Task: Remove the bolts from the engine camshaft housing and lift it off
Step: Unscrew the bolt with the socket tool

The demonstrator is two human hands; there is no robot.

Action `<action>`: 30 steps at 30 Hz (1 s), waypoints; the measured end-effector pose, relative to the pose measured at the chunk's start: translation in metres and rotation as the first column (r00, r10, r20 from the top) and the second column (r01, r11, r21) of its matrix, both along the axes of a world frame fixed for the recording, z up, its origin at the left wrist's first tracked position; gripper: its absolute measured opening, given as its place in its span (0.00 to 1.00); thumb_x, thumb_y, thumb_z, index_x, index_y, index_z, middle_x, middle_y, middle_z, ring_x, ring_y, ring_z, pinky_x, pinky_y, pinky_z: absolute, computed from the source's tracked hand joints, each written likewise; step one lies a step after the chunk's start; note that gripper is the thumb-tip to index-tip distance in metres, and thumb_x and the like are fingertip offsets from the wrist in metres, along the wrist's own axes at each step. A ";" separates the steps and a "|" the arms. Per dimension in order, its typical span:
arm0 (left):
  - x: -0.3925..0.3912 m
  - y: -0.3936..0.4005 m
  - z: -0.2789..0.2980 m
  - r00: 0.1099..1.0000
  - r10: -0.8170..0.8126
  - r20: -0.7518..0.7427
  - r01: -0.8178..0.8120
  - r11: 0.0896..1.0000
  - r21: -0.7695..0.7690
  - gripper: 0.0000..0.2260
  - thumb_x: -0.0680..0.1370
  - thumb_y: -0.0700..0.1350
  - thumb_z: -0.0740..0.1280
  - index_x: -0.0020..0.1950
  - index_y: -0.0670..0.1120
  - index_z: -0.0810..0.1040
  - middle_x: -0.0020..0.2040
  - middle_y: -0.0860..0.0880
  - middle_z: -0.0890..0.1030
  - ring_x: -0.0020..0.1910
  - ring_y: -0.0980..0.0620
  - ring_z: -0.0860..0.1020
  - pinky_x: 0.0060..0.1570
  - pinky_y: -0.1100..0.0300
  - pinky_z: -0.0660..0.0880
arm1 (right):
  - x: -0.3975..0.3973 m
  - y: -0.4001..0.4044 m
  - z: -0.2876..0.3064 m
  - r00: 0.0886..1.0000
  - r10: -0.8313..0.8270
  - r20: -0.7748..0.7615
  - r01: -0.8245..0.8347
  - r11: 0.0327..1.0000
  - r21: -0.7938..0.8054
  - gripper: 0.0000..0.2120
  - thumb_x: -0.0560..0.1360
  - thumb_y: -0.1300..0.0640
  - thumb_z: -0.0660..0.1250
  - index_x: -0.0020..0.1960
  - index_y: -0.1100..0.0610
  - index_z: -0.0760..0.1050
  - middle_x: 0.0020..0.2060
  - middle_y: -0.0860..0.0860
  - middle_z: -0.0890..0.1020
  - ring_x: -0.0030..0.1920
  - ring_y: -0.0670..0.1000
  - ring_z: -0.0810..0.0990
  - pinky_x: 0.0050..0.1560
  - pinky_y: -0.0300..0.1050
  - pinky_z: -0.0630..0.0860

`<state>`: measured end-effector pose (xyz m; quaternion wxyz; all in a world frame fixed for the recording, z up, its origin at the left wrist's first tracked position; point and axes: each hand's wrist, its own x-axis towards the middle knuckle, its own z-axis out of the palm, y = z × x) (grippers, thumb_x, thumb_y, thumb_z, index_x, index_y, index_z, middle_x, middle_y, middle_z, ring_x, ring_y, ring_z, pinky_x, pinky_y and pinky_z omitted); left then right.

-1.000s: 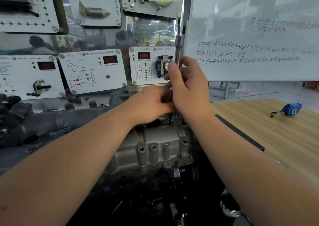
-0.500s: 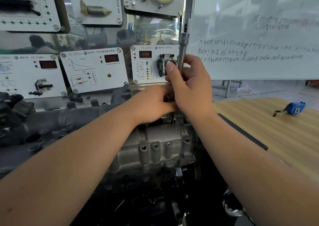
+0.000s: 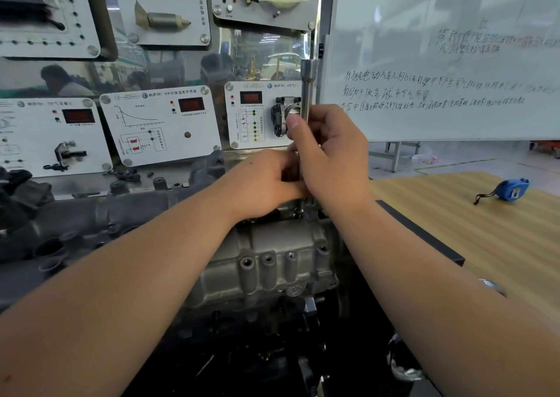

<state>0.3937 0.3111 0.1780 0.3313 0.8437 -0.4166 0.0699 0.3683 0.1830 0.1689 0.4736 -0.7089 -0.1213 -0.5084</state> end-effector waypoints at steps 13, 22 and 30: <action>0.000 0.000 0.002 1.000 -0.007 -0.026 0.007 1.000 -0.004 0.07 0.79 0.46 0.70 0.53 0.43 0.81 0.42 0.46 0.84 0.41 0.47 0.82 0.47 0.45 0.79 | -0.002 0.001 0.000 1.000 0.005 -0.027 -0.006 1.000 -0.021 0.05 0.79 0.46 0.65 0.51 0.40 0.69 0.39 0.47 0.85 0.41 0.44 0.84 0.44 0.46 0.80; -0.001 0.003 -0.001 0.999 -0.034 -0.036 0.033 0.999 -0.023 0.06 0.80 0.45 0.68 0.53 0.44 0.81 0.30 0.57 0.80 0.29 0.59 0.77 0.36 0.58 0.75 | 0.000 0.001 0.001 0.998 0.039 -0.052 -0.040 0.999 -0.008 0.02 0.81 0.45 0.59 0.53 0.41 0.69 0.39 0.45 0.85 0.40 0.42 0.83 0.43 0.46 0.79; 0.000 0.002 -0.002 0.998 -0.029 -0.055 0.029 0.999 -0.018 0.04 0.80 0.45 0.68 0.51 0.47 0.81 0.32 0.52 0.81 0.31 0.54 0.78 0.38 0.54 0.76 | -0.002 0.000 0.000 0.998 -0.022 -0.057 0.019 0.999 -0.038 0.13 0.82 0.48 0.59 0.45 0.53 0.76 0.37 0.43 0.84 0.39 0.43 0.82 0.43 0.50 0.79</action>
